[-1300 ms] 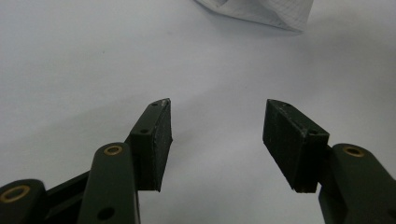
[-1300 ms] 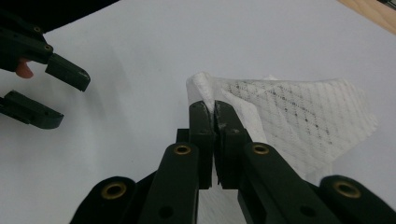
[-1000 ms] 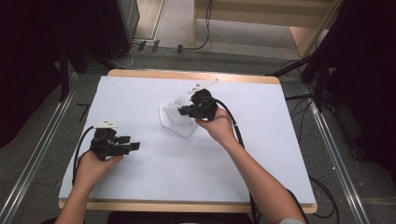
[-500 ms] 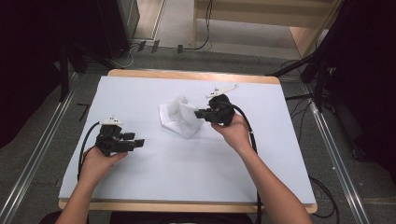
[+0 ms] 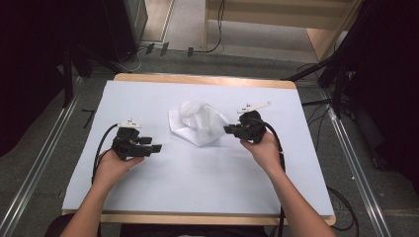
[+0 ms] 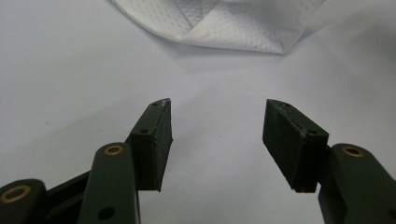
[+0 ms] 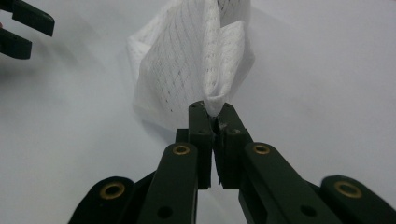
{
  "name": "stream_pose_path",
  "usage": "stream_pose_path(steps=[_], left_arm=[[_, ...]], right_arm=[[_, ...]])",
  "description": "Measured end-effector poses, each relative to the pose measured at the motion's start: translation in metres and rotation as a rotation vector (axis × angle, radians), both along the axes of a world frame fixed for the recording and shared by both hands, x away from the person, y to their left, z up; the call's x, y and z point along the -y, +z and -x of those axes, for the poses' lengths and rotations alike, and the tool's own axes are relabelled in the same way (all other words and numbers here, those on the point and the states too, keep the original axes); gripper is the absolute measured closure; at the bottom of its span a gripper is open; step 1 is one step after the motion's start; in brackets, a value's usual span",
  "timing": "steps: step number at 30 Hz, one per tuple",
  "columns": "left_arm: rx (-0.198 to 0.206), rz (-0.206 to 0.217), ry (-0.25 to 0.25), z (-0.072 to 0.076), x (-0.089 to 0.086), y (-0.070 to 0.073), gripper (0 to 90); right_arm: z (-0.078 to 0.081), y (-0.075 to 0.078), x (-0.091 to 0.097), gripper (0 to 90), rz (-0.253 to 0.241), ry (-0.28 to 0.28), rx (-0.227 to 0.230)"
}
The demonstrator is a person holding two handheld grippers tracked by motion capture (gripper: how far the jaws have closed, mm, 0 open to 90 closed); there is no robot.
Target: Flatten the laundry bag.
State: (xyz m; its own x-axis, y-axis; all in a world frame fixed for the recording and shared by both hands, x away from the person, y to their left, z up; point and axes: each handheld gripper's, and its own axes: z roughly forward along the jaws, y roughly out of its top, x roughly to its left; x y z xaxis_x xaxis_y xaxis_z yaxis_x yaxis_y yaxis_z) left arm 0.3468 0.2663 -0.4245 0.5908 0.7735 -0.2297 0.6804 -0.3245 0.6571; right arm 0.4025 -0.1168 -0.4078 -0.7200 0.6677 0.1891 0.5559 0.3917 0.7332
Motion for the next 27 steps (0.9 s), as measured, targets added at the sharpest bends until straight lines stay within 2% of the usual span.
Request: stream_pose_path(steps=[12, 19, 22, 24, 25, 27], left_arm=[[-0.001, -0.003, -0.031, -0.008, 0.01, 0.0, 43.3], [-0.001, -0.011, -0.045, -0.013, 0.016, -0.001, 43.2], [0.001, -0.013, -0.049, -0.014, 0.018, -0.001, 43.3], [0.002, -0.012, -0.051, -0.015, 0.018, -0.001, 43.3], [0.002, -0.01, -0.05, -0.016, 0.018, -0.001, 43.3], [0.0, -0.01, -0.051, -0.016, 0.018, -0.001, 43.2]], right_arm=[[0.014, -0.022, 0.021, 87.6, 0.014, -0.032, -0.047], [0.02, -0.033, 0.028, 86.1, 0.016, -0.033, -0.095], [0.025, -0.035, 0.026, 78.7, 0.026, -0.023, -0.101], [0.026, -0.035, 0.027, 77.5, 0.027, -0.021, -0.102], [0.029, -0.034, 0.031, 72.6, 0.025, -0.022, -0.094], [0.031, -0.033, 0.034, 69.2, 0.026, -0.025, -0.091]])
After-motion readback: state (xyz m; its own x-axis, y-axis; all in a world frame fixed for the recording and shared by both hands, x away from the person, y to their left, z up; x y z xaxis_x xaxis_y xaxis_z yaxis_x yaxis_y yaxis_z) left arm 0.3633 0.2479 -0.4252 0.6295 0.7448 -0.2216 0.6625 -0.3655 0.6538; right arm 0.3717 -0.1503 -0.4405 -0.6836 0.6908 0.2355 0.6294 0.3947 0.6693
